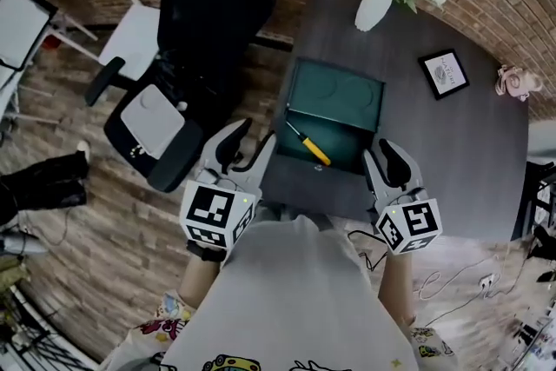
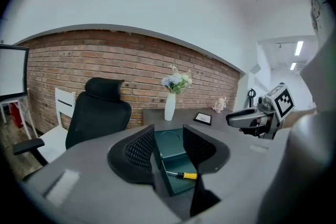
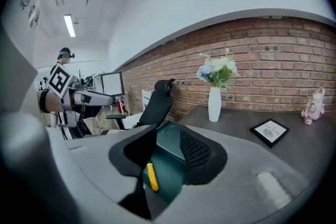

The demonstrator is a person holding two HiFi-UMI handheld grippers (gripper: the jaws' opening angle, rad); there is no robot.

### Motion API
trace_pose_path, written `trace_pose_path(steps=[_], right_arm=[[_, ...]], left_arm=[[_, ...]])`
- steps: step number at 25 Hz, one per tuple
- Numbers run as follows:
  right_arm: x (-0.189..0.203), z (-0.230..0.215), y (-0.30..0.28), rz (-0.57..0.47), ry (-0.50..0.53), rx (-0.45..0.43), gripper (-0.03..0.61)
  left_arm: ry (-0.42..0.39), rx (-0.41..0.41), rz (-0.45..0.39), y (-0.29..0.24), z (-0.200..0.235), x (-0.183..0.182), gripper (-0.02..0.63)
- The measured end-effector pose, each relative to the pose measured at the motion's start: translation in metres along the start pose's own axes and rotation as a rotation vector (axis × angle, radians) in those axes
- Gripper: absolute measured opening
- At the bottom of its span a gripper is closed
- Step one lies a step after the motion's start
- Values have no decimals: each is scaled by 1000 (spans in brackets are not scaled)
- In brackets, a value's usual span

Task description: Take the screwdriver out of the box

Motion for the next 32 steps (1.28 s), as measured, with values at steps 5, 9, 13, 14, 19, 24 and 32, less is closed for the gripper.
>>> trace_pose_path(steps=[5, 9, 13, 14, 19, 24, 32], right_arm=[[7, 1, 5, 18, -7, 30, 139], [9, 3, 3, 31, -3, 28, 139], [8, 3, -4, 43, 2, 7, 140], [8, 3, -6, 48, 4, 0, 139], [7, 5, -20, 77, 31, -48, 140], [7, 9, -37, 106, 56, -98, 140], [17, 17, -61, 161, 70, -171, 140]], left_arm=[[-10, 43, 12, -8, -2, 3, 172], [4, 54, 23, -13, -2, 8, 172], [11, 44, 37, -16, 0, 12, 167], [17, 41, 39, -17, 0, 13, 166], [37, 31, 59, -26, 1, 19, 166], [47, 22, 73, -32, 2, 24, 164], [64, -4, 88, -32, 8, 32, 155]])
Point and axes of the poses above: the fingertips, and each gripper's own axes: y backward along the fingers, z to its left, x out of its underside, the point moved 8 cm from there along y, backward along the fingers, and after that the axes turned 1 degree about x, right-handed, at the moved point
